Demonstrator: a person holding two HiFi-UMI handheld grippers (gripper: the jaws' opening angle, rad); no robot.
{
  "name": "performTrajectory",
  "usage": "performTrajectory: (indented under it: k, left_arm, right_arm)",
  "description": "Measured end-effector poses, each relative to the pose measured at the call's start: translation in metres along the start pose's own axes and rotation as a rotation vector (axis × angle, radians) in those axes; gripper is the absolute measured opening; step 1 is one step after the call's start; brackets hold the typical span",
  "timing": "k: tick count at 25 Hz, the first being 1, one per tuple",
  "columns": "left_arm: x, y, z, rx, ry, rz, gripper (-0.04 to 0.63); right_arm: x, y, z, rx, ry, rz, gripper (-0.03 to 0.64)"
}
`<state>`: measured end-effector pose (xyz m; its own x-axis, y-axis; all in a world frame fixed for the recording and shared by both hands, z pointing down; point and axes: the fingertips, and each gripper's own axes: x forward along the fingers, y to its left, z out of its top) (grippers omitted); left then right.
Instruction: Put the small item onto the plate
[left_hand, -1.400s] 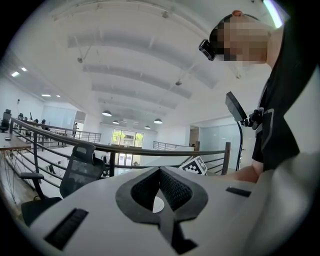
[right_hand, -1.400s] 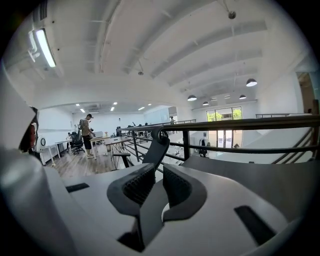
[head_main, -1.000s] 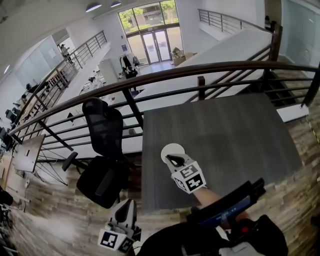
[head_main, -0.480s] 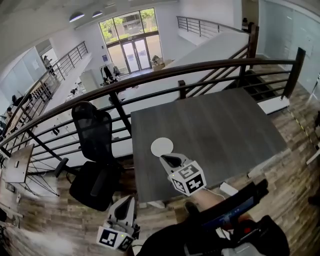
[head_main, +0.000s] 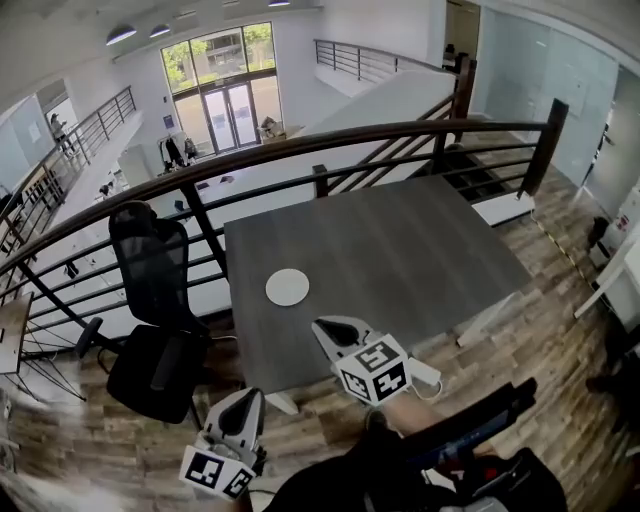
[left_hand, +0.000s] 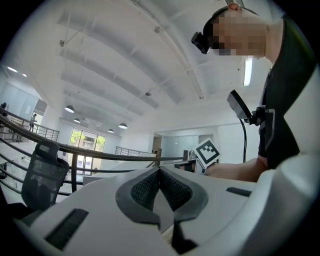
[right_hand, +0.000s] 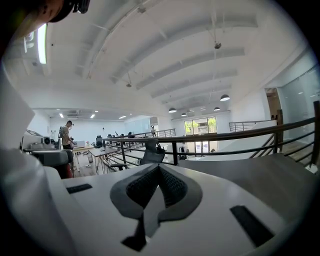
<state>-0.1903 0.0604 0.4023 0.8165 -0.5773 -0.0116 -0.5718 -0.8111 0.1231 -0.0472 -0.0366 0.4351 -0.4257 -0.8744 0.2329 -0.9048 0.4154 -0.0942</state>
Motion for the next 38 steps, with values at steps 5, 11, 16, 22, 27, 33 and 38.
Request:
performTrajectory:
  k: [5, 11, 16, 22, 27, 33, 38]
  left_arm:
    - [0.011, -0.008, 0.008, -0.004, -0.015, 0.003, 0.003]
    - [0.035, -0.033, 0.021, 0.048, -0.009, -0.022, 0.003]
    - [0.052, -0.035, 0.020, 0.010, -0.015, 0.014, 0.003]
    - [0.068, -0.050, 0.016, 0.008, -0.002, 0.011, 0.003]
    - [0.081, -0.061, 0.014, -0.004, 0.005, 0.024, 0.003]
    - [0.088, -0.063, 0.010, -0.017, 0.014, 0.046, 0.003]
    - [0.093, -0.067, 0.009, -0.023, 0.017, 0.045, 0.003]
  right_arm:
    - [-0.018, -0.006, 0.014, 0.012, -0.023, 0.000, 0.002]
    - [-0.044, -0.023, 0.029, -0.013, -0.037, -0.003, 0.002]
    - [-0.060, -0.035, 0.028, -0.031, -0.026, 0.014, 0.002]
    - [-0.073, -0.048, 0.028, -0.020, -0.032, 0.032, 0.002]
    - [-0.083, -0.062, 0.027, -0.006, -0.038, 0.038, 0.002]
    - [-0.086, -0.071, 0.028, -0.001, -0.046, 0.046, 0.002]
    - [-0.088, -0.079, 0.026, 0.008, -0.036, 0.045, 0.002]
